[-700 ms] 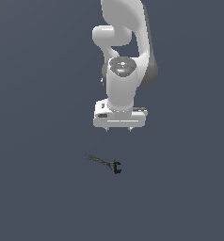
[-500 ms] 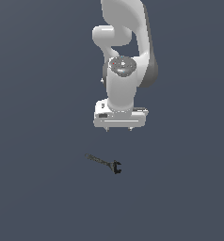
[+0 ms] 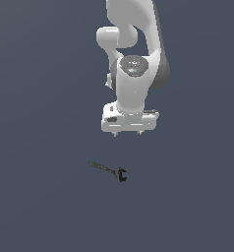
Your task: Pick up the object and move it to a goal position.
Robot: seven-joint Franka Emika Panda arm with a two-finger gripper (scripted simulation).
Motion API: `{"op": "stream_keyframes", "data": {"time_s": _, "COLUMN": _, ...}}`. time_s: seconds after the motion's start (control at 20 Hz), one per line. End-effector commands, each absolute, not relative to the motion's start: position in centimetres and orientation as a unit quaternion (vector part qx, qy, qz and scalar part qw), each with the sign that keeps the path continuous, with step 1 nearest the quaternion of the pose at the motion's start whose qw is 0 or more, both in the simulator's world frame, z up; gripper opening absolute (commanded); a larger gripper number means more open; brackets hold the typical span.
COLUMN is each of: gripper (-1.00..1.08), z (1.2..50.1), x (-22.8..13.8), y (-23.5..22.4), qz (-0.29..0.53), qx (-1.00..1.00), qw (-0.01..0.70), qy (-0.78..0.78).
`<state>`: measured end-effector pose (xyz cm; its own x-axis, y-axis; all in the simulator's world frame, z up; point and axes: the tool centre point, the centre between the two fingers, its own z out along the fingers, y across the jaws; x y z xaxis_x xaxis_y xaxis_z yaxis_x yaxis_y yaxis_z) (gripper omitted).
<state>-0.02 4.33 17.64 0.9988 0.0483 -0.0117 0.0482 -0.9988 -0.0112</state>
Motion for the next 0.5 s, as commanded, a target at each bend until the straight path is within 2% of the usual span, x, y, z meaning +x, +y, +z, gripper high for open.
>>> {"op": "stream_keyframes", "data": {"time_s": 0.0, "gripper": 1.0, "z": 17.63, "x": -0.04, "y": 4.31, "qz": 0.006, "qx": -1.0, "qw": 0.005, "qy": -0.024}}
{"op": "stream_keyframes", "data": {"time_s": 0.45, "gripper": 1.0, "z": 17.0, "x": 0.59, "y": 3.86, "qz": 0.006, "qx": -0.998, "qw": 0.004, "qy": -0.055}}
